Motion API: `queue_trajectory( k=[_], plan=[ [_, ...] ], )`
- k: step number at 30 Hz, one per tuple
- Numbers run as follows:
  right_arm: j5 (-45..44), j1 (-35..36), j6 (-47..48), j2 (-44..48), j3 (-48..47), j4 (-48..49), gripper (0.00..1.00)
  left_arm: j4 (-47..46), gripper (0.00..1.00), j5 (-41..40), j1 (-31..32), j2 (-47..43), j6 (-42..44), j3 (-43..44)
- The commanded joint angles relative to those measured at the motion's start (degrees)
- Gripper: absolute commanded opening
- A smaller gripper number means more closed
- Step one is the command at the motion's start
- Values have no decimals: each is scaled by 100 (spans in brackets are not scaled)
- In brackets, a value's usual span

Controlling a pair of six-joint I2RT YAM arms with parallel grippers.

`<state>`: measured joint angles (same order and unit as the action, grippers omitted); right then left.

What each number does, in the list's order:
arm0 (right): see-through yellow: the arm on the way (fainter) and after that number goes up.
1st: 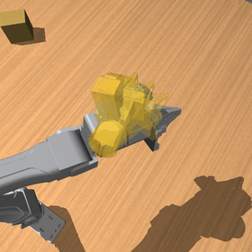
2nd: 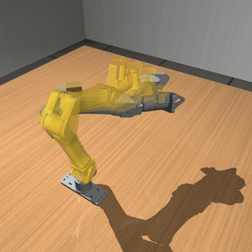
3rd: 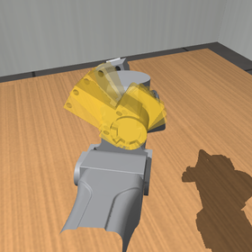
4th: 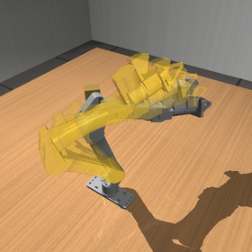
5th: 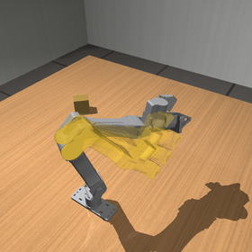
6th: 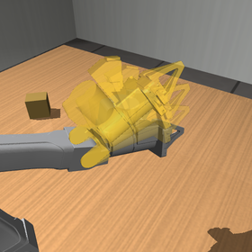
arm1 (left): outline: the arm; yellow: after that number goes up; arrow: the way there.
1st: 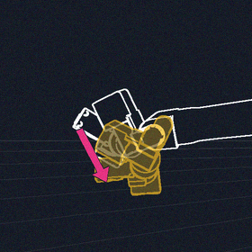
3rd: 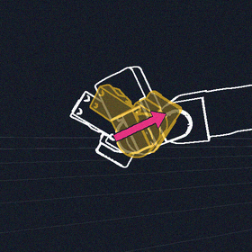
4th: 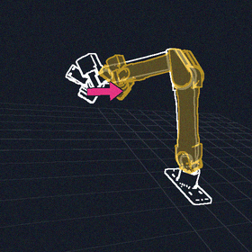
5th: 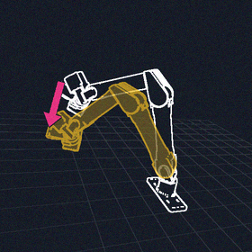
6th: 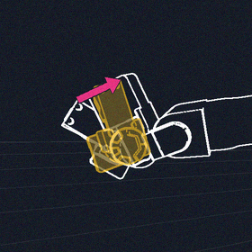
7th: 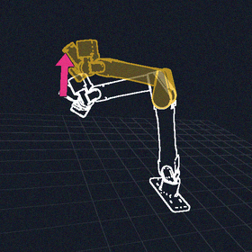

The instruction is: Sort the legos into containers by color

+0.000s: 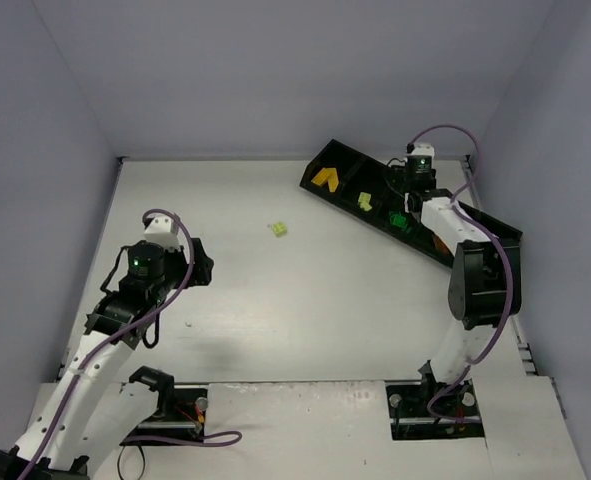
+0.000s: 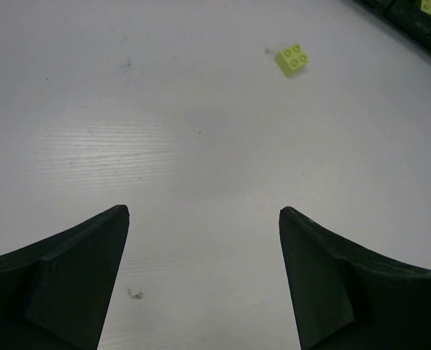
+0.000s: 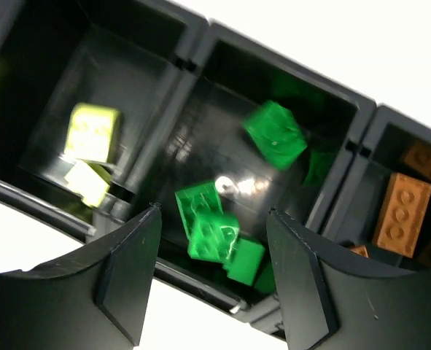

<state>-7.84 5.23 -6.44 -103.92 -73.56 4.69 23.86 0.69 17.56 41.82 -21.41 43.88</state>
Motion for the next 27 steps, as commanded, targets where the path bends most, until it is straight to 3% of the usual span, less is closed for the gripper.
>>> queue_trajectory(
  k=[1, 7, 11, 20, 27],
  plan=[
    [351, 100, 37, 310, -405, 252, 57, -311, 77, -192, 28, -7, 277, -63],
    [1696, 1092, 1056, 548, -387, 454, 59, -487, 77, -306, 19, -51, 471, -196],
    [2312, 1637, 1031, 277, -422, 515, 72, -496, 77, -368, 19, -69, 480, -204],
    [1997, 2674, 460, -847, -870, 918, 77, -558, 77, -385, 19, -16, 489, -257],
    [1365, 3001, 125, -1683, -1511, 1166, 77, -514, 77, -429, 19, 63, 497, -231]
  ],
)
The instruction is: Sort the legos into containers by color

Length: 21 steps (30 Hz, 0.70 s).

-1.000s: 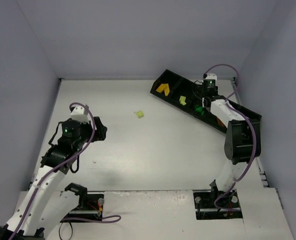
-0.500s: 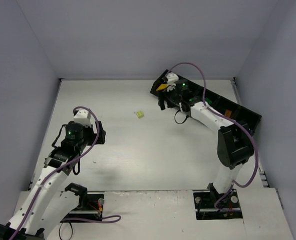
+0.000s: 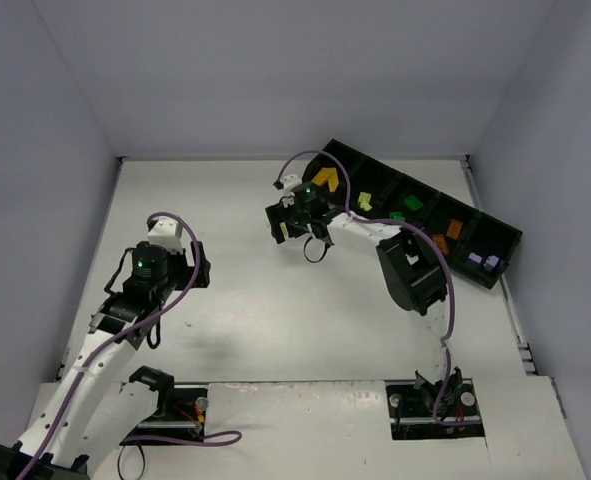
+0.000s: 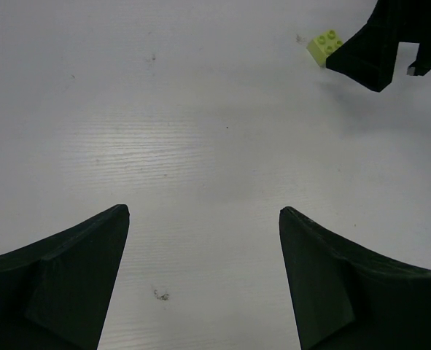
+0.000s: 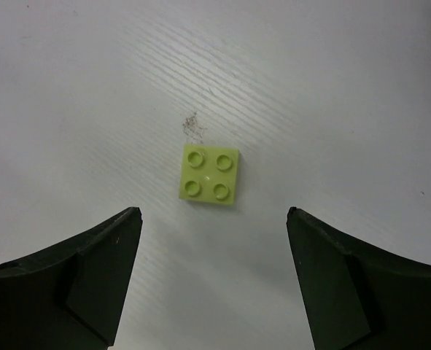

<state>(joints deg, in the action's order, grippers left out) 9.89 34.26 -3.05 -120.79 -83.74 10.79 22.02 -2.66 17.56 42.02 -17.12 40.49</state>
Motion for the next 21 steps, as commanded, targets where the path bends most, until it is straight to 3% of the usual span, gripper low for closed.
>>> queue_trajectory(
  k=[1, 5, 8, 11, 12, 15, 21],
  plan=[
    [-479, 124, -205, -162, -572, 556, 77, -321, 77, -95, 19, 52, 69, 108],
    [-611, 204, -91, -541, -933, 565, 74, -304, 77, -112, 19, 104, 69, 117],
    [-822, 248, -108, -717, -1021, 556, 61, -260, 77, -139, 10, 140, 69, 135],
    [-954, 248, -134, -770, -1012, 565, 39, -234, 77, -165, 19, 149, 69, 143],
    [-971, 248, -117, -753, -1004, 565, 24, -233, 77, -165, 19, 157, 69, 143],
    [-971, 213, -65, -657, -995, 582, 0, -242, 77, -156, 19, 149, 69, 143],
    [-1489, 20, 76, -8, -846, 766, 0, -242, 77, -148, 19, 149, 69, 152]
  ],
)
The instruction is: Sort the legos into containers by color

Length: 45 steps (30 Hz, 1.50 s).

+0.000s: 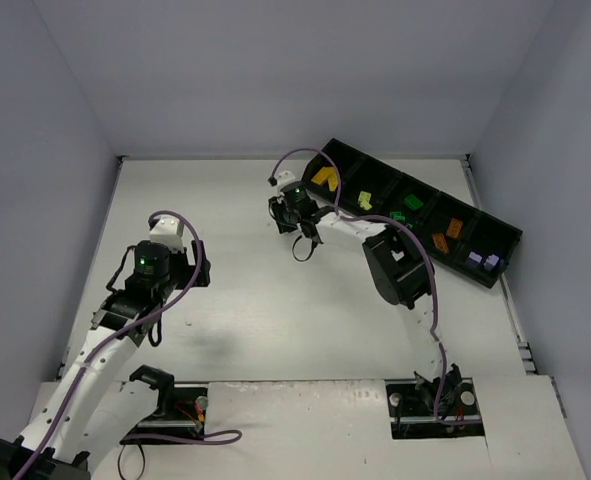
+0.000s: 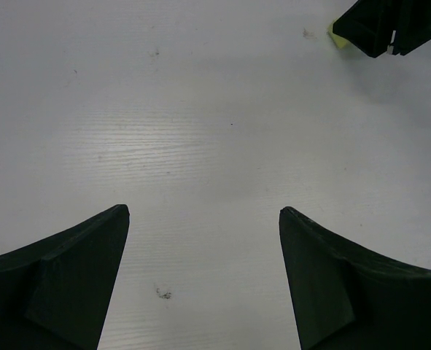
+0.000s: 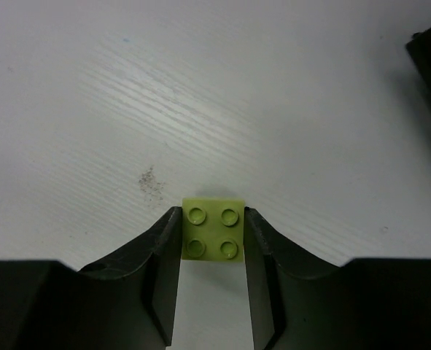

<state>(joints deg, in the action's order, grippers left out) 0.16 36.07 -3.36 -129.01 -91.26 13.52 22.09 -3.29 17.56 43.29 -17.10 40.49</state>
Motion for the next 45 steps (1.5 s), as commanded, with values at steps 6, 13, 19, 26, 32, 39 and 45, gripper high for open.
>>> queue_trajectory(
  k=[6, 13, 19, 26, 32, 39, 45],
  plan=[
    [-1535, -873, 28, 1553, 222, 696, 0, -257, 77, -102, 19, -13, 67, 152],
    [-1783, -1814, -481, 1458, 180, 328, 11, -249, 77, -102, 19, -5, 67, 143],
    [-1441, -2219, -579, 1001, -286, 116, 48, -222, 77, -154, 19, 4, 67, 161],
    [-1142, -2298, -350, 991, -753, -33, 69, -205, 77, -198, 19, -22, 67, 179],
    [-1106, -2280, -183, 2159, -104, 2, 84, -187, 77, -391, 19, -241, 5, 170],
    [-1001, -2289, -8, 4399, 1539, -51, 100, 6, 77, -471, 37, -417, -153, 222],
    [-1761, -2298, -480, 6604, 2717, -813, 100, 409, 80, -786, 125, -532, -39, 616]
  ],
)
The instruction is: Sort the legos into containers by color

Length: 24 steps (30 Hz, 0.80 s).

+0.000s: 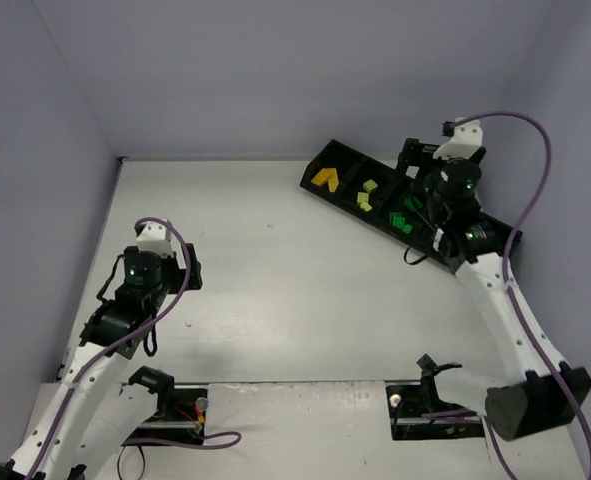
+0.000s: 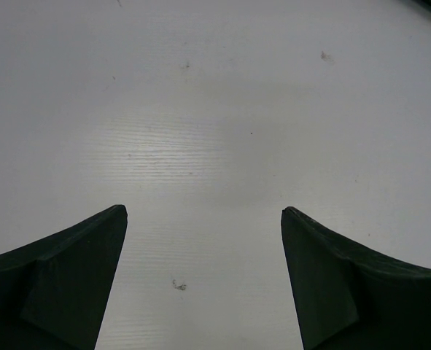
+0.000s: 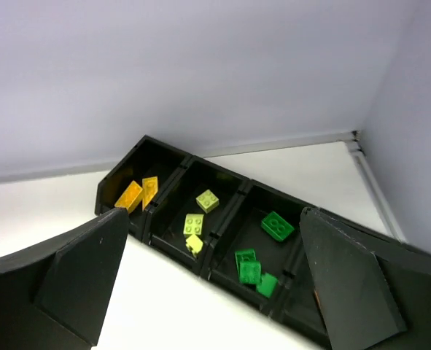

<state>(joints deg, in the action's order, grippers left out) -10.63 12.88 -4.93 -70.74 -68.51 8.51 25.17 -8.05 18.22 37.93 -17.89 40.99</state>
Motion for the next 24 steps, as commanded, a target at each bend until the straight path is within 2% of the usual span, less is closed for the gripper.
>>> queue_trajectory(
  k=[1, 4, 8, 9, 12, 24],
  plan=[
    [-686, 21, -324, 972, 444, -428, 100, 102, 80, -354, 59, 21, 40, 655],
    [-370, 21, 61, 1587, 681, -841, 100, 287, 82, -442, 68, 65, 5, 892],
    [-203, 21, 71, 2562, 1154, -1290, 100, 313, 86, -486, 68, 65, -266, 954],
    [-202, 21, 36, 2565, 1156, -1291, 100, 296, 86, -469, 59, 48, -320, 946],
    [-386, 21, -8, 3353, 1428, -1466, 100, 304, 85, -399, 59, 12, -452, 937],
    [-483, 39, 89, 4471, 1542, -2328, 100, 1016, 85, -618, 50, -128, -373, 1288]
  ],
)
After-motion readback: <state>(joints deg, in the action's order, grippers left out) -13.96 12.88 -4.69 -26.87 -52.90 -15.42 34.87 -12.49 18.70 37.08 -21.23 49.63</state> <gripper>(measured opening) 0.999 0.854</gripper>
